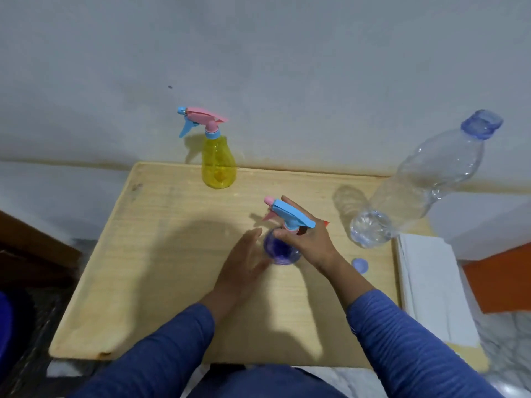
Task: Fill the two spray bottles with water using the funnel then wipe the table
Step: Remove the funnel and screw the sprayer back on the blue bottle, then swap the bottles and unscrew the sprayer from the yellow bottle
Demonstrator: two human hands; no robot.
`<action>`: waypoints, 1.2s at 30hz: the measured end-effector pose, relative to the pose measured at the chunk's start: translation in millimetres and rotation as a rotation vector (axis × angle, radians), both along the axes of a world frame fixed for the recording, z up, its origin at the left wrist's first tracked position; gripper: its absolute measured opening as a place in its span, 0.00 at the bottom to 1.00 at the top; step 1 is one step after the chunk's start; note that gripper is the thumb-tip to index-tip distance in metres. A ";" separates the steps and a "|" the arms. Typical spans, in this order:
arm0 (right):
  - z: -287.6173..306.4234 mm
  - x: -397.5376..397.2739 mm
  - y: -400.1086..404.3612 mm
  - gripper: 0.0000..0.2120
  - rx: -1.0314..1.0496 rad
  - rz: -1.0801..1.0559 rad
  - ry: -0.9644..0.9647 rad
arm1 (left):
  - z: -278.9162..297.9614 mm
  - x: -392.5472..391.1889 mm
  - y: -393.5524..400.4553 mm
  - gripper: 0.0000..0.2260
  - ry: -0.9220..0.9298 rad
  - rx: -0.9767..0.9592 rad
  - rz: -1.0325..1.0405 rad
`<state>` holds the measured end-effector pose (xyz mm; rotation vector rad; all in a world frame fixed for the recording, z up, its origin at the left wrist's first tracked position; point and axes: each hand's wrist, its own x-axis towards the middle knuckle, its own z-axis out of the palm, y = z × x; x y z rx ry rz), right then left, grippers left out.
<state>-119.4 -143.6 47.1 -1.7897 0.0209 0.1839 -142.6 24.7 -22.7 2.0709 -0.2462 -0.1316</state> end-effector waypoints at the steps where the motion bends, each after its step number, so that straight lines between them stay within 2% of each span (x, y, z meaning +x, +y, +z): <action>1: -4.2 -5.0 0.6 0.26 -0.036 -0.050 -0.005 | 5.2 3.7 -4.6 0.26 0.019 -0.045 -0.045; 3: -13.1 -15.9 1.8 0.22 -0.164 -0.147 -0.043 | 10.2 14.0 -12.5 0.22 0.040 -0.080 -0.100; 5: -20.1 -28.5 4.6 0.18 -0.281 -0.200 -0.099 | 6.0 20.8 -15.5 0.24 0.066 -0.056 -0.107; 8: -28.4 -44.7 13.2 0.22 -0.295 -0.311 -0.104 | -3.2 22.3 -13.1 0.28 0.104 0.000 -0.092; 12: -34.8 -56.4 26.1 0.25 -0.237 -0.415 -0.028 | -4.5 16.5 -10.3 0.30 0.060 -0.002 -0.072; 20: -14.9 -42.0 46.8 0.19 -0.095 -0.560 -0.052 | 4.5 14.7 -4.4 0.30 -0.036 -0.143 0.027; 28: 19.6 26.1 51.5 0.16 -0.024 -0.597 -0.127 | 42.4 70.7 -13.1 0.28 -0.051 -0.282 0.150; 36: 14.7 95.7 34.2 0.16 0.081 -0.646 -0.023 | 48.8 124.0 -40.4 0.29 -0.004 -0.285 0.301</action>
